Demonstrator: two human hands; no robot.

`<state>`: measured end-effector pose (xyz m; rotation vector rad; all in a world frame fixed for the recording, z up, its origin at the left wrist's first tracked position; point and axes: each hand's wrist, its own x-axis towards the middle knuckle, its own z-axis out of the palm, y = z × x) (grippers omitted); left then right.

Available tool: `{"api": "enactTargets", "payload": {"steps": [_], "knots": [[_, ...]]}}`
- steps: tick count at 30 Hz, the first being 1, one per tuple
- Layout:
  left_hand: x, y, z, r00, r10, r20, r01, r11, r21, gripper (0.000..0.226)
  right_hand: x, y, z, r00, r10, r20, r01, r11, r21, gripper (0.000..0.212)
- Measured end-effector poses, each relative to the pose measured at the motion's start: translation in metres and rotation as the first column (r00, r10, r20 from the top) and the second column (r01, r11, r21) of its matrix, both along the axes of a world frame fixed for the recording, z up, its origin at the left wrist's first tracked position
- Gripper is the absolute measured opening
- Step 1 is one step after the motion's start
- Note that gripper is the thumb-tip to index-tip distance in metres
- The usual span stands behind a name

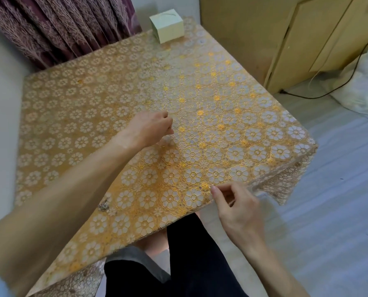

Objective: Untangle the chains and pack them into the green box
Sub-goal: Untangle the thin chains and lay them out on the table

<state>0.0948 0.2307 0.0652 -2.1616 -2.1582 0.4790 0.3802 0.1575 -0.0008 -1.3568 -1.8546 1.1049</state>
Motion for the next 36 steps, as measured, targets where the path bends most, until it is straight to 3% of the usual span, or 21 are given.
{"api": "enactTargets", "payload": {"steps": [3, 5, 8, 19, 32, 36], "knots": [[-0.010, 0.000, -0.004, 1.000, -0.031, 0.004, 0.031, 1.000, -0.001, 0.036, -0.018, -0.008, -0.014, 0.985, 0.049, 0.163, -0.085, 0.972, 0.221, 0.016], [-0.016, -0.002, -0.009, 0.998, -0.060, 0.001, 0.060, 0.998, 0.036, 0.035, -0.028, -0.013, -0.023, 0.966, -0.003, 0.259, -0.088, 0.936, 0.340, 0.017], [-0.021, -0.005, -0.013, 0.996, -0.091, 0.003, 0.090, 0.993, 0.075, 0.032, -0.036, -0.016, -0.029, 0.956, -0.054, 0.289, -0.072, 0.911, 0.407, 0.018], [-0.023, -0.015, -0.016, 0.987, -0.158, 0.039, 0.152, 0.978, 0.140, 0.031, -0.033, -0.028, -0.025, 0.967, -0.002, 0.256, -0.095, 0.926, 0.366, 0.016], [-0.024, -0.030, -0.014, 0.989, -0.055, 0.135, 0.037, 0.990, 0.134, 0.029, -0.022, -0.030, -0.024, 0.968, 0.043, 0.248, -0.111, 0.957, 0.267, 0.014], [-0.020, -0.040, -0.015, 0.978, -0.167, 0.127, 0.152, 0.982, 0.116, 0.030, -0.021, -0.030, -0.024, 0.966, 0.066, 0.249, -0.128, 0.962, 0.240, 0.013]]}}
